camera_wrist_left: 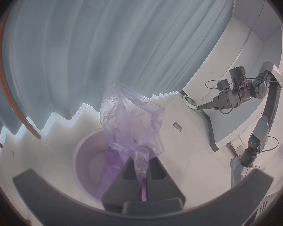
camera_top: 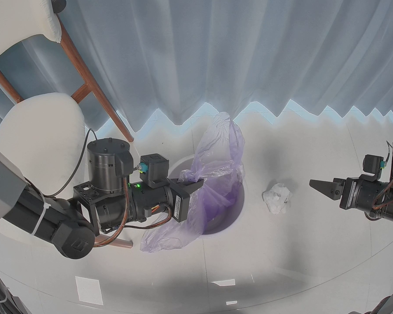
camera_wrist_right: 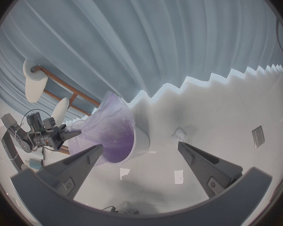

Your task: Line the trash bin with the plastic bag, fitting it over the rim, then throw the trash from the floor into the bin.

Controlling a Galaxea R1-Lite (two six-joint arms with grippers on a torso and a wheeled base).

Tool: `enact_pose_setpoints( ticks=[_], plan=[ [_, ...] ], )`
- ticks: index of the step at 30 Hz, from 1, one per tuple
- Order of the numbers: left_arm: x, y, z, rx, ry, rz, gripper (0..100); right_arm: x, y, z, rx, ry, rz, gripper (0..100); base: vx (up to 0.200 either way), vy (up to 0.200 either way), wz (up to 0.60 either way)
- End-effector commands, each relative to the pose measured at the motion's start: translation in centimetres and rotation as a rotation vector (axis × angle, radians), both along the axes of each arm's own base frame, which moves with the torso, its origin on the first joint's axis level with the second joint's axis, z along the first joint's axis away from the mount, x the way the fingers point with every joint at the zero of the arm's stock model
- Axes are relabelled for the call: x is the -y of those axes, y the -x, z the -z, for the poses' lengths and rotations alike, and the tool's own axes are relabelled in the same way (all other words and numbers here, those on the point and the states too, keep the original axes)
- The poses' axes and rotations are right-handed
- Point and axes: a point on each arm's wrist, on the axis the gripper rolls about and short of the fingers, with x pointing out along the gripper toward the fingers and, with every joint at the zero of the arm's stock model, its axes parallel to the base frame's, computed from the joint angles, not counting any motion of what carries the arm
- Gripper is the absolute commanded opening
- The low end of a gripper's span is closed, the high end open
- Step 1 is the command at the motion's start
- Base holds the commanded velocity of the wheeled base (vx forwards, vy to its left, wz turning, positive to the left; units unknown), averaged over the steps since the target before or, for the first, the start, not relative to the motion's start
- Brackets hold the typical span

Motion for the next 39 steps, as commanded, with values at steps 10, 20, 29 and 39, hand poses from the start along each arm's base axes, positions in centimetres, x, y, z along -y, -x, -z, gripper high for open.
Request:
enact_pose_setpoints(
  ticks=[10,20,29,39],
  plan=[
    [0.1,0.0,0.0,0.018,-0.005,0.005,0,-0.5,-3.8,2.2,0.008,0.04,-0.015,100,0.0,0.0,0.0],
    [0.1,0.0,0.7,0.029,-0.043,0.03,0,-0.7,-5.2,3.5,-0.004,0.047,-0.017,100,0.0,0.0,0.0],
    [-0.2,0.1,0.7,0.027,-0.043,0.024,0,-1.2,-6.3,4.0,-0.016,0.062,-0.036,100,0.0,0.0,0.0],
    [-0.4,0.4,0.8,0.033,-0.04,0.025,0,-2.6,-9.0,5.5,0.04,0.062,-0.048,100,0.0,0.0,0.0]
  ],
)
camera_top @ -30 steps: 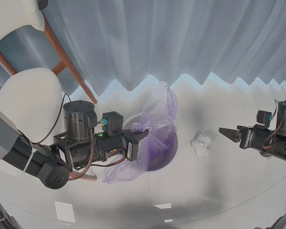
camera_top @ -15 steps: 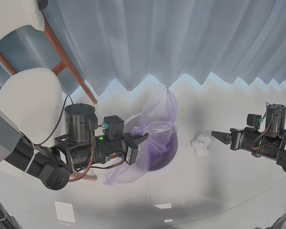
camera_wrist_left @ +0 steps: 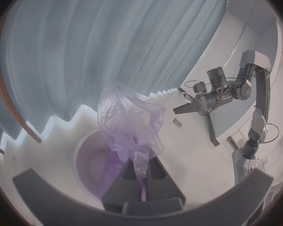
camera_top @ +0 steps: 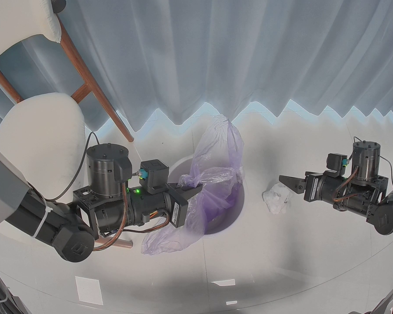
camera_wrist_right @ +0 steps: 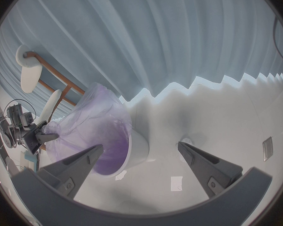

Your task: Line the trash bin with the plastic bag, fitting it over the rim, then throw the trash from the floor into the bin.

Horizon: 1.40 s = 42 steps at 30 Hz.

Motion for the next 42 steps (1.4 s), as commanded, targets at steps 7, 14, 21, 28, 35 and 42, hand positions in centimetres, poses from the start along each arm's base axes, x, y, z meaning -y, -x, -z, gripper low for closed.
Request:
enact_pose_setpoints(
  ticks=[7,14,21,28,35,42],
  plan=[
    [-0.1,0.3,-0.3,0.01,0.003,0.004,0,-1.4,-4.0,2.7,0.057,0.013,0.031,100,0.0,0.0,0.0],
    [-0.2,0.4,-0.4,0.016,0.007,0.004,0,-1.9,-6.2,2.7,0.098,0.009,0.046,100,0.0,0.0,0.0],
    [0.0,0.5,-0.6,0.025,0.012,0.011,0,-2.3,-8.2,2.5,0.132,0.007,0.058,100,0.0,0.0,0.0],
    [0.1,0.6,-0.5,0.023,0.011,0.014,0,-2.4,-9.2,3.6,0.125,0.011,0.065,100,0.0,0.0,0.0],
    [0.1,0.6,-0.6,0.026,0.01,0.014,0,-2.8,-10.8,4.0,0.157,0.016,0.064,100,0.0,0.0,0.0],
    [0.1,0.6,-0.5,0.025,0.01,0.014,0,-3.1,-12.7,3.8,0.204,0.024,0.072,0,0.0,0.0,0.0]
  ],
)
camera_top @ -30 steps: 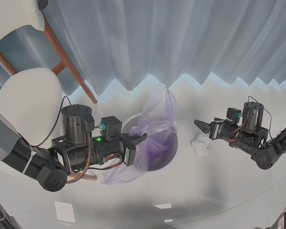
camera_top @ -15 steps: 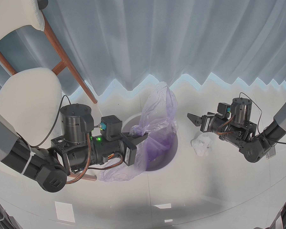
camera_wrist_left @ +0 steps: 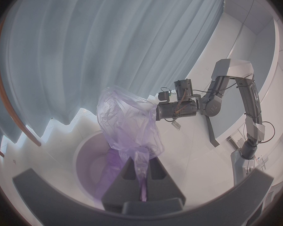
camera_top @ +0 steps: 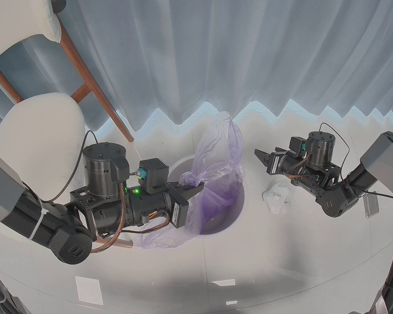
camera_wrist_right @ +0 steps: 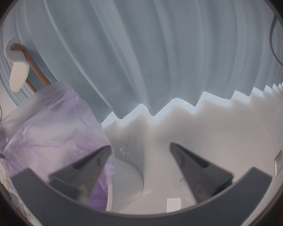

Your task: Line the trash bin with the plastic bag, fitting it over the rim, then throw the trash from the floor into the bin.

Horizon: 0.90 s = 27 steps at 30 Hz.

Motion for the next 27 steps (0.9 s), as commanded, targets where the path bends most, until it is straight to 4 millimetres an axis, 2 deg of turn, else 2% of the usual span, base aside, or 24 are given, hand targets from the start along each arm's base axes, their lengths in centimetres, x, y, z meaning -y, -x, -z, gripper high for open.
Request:
enact_pose_setpoints(
  ticks=[1,10,17,22,27],
  plan=[
    [0.0,0.0,0.0,-0.001,0.0,0.0,0,-0.2,-1.0,0.5,0.007,0.001,0.004,0,0.0,0.0,0.0],
    [0.0,0.0,0.1,-0.003,-0.002,0.0,0,-0.6,-2.8,1.1,0.03,-0.001,0.02,0,0.0,0.0,0.0],
    [0.1,-0.1,0.2,-0.005,-0.003,0.0,0,-2.3,-3.7,1.6,0.086,-0.014,-0.017,0,0.0,0.0,0.0],
    [0.0,0.0,0.2,-0.004,-0.006,0.001,0,-3.9,-3.7,1.7,0.099,-0.002,-0.056,0,0.0,0.0,0.0],
    [0.0,0.0,0.2,-0.001,-0.008,0.001,0,-4.6,-3.8,1.7,0.113,0.012,-0.101,0,0.0,0.0,0.0]
  ],
)
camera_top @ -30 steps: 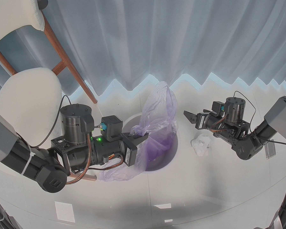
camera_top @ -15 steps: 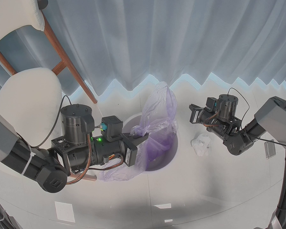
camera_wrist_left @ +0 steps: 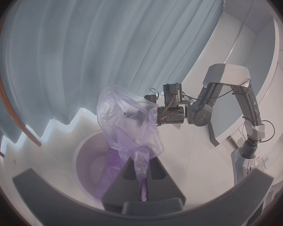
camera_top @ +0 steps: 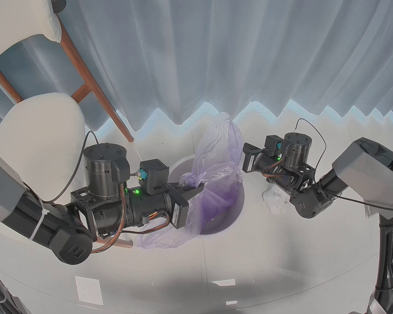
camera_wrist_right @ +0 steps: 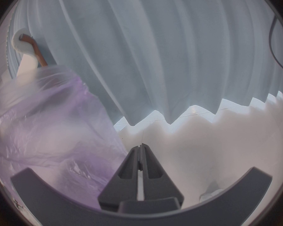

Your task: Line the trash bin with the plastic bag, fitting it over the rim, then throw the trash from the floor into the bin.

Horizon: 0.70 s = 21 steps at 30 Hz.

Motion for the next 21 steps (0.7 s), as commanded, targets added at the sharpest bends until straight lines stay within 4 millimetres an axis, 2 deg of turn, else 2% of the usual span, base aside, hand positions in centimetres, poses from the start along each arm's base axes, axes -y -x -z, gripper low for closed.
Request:
enact_pose_setpoints(
  ticks=[1,15,21],
  plan=[
    [0.0,0.0,0.1,-0.001,-0.002,0.001,0,-0.4,-0.1,0.2,0.002,0.004,-0.017,0,0.0,0.0,0.0],
    [0.0,0.1,0.0,0.003,-0.003,0.0,0,-1.3,0.4,0.6,0.046,0.02,-0.085,0,0.0,0.0,0.0],
    [0.0,0.0,0.0,0.003,-0.003,0.0,0,-3.4,2.0,1.3,0.042,0.02,-0.143,0,0.0,0.0,0.0]
  ],
)
